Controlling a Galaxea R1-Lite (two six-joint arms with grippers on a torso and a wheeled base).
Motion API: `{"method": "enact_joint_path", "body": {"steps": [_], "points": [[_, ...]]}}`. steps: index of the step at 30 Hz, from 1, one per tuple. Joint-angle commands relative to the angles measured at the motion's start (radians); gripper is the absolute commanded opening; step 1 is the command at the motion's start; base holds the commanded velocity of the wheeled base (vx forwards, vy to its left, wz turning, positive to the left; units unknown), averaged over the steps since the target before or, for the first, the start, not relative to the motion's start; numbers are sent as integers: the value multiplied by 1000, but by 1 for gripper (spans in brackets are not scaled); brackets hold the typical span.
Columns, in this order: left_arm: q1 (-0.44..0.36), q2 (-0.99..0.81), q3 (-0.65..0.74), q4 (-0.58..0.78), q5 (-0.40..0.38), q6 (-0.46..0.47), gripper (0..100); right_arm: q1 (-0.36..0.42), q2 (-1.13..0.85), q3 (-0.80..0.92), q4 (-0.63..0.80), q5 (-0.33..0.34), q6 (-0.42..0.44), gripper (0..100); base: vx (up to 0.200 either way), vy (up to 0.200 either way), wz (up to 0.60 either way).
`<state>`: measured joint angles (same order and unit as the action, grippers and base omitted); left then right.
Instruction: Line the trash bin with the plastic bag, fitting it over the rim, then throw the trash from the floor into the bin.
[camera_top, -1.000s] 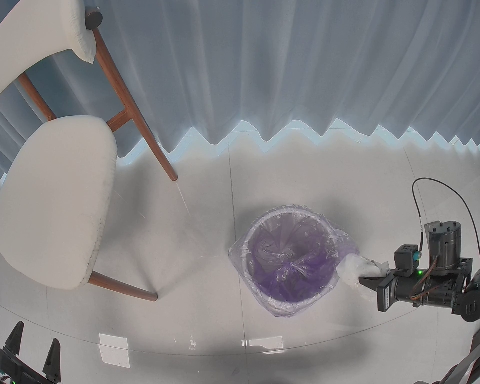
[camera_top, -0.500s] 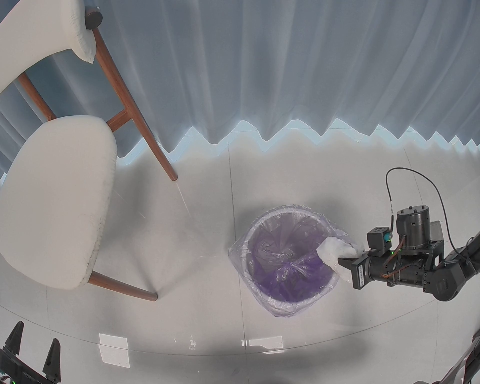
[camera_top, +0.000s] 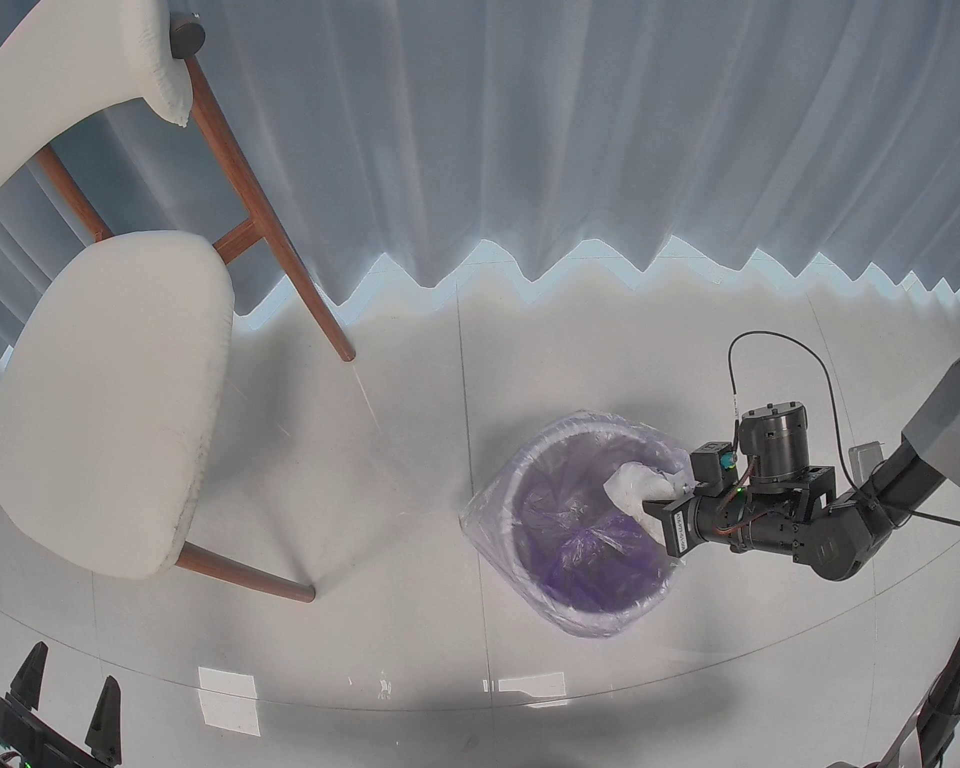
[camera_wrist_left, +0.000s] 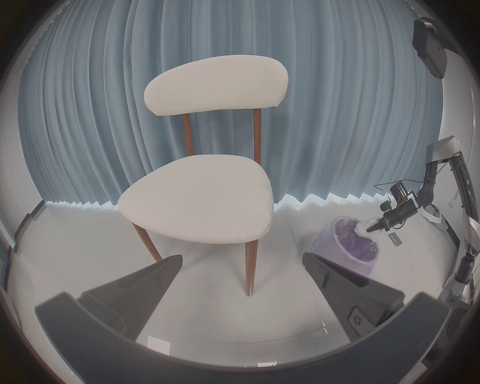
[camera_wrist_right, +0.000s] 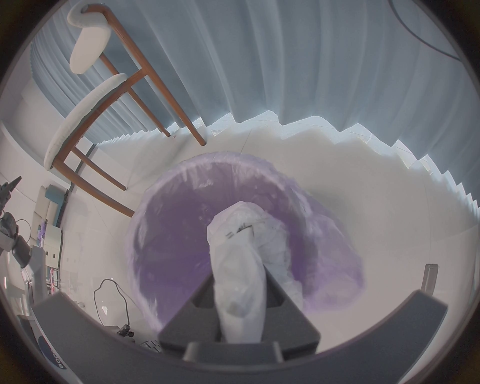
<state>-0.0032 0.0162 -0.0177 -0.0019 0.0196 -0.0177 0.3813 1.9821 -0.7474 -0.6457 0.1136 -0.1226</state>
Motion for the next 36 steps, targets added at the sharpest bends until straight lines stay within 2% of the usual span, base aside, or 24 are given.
{"method": "enact_joint_path", "body": {"steps": [1,9,36], "points": [[0,-16,18,-1,0,-1,100,13,60,-43,0,-3,0,0,0,0,0],[0,-16,18,-1,0,-1,100,73,63,-61,0,-34,3,0,0,0,0],[2,-16,18,-1,0,-2,100,97,268,-199,-22,-52,8,0,0,0,0]]}}
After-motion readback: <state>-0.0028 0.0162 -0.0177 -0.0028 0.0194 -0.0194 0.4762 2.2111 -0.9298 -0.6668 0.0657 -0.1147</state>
